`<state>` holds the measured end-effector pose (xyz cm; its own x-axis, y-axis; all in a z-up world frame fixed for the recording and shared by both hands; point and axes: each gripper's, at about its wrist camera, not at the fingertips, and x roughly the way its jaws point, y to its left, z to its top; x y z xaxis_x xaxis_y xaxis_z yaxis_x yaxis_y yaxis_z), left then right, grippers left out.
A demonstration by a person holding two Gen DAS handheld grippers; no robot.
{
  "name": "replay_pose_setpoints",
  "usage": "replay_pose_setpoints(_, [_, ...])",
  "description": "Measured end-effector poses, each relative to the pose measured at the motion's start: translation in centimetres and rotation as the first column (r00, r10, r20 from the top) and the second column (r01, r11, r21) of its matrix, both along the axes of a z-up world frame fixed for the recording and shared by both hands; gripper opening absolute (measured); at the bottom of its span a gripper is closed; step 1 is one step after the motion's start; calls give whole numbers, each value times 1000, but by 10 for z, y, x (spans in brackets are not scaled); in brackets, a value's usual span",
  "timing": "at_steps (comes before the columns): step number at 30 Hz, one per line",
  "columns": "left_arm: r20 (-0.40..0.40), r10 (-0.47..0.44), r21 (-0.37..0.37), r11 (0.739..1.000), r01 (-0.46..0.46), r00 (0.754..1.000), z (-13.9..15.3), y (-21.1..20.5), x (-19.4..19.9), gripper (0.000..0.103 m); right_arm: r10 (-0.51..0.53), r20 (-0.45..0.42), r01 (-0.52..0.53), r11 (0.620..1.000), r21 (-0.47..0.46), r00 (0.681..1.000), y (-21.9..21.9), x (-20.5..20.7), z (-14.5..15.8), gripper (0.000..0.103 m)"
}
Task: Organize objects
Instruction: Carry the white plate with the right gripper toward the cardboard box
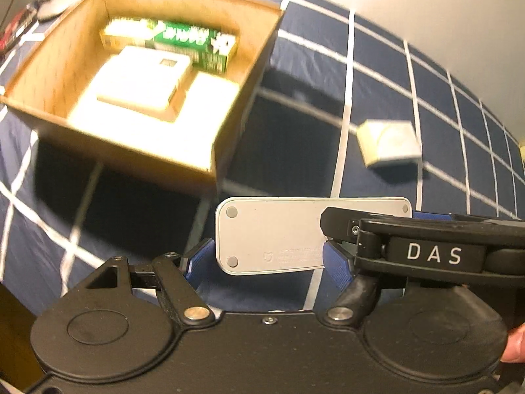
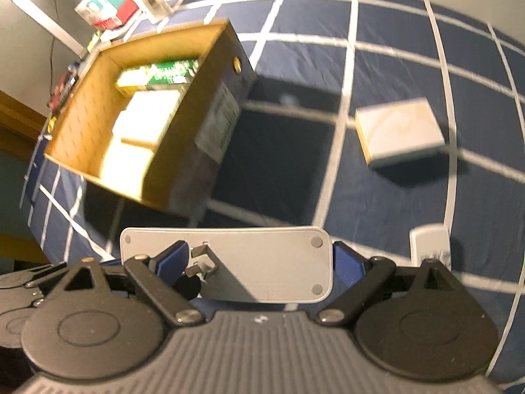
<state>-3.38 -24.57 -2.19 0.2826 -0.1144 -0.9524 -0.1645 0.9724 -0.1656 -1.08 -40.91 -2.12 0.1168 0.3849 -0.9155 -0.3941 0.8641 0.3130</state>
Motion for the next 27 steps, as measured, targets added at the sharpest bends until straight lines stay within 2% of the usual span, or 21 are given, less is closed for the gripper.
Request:
replay_pose_setpoints(6, [45,-29,15,999,28,999,23,13,29,71,-28,42,26,999,26,999,17,21,23,92])
replay_pose_setpoints(14, [76,-110,14,994,109,991,35,49,72,71,-109,74,107,994,32,991,55,46,37,92])
replay_pose_setpoints(27, [63,-304,22,953,304,951,40,138,125,71,-300,67,298,954,34,951,147,51,39,92])
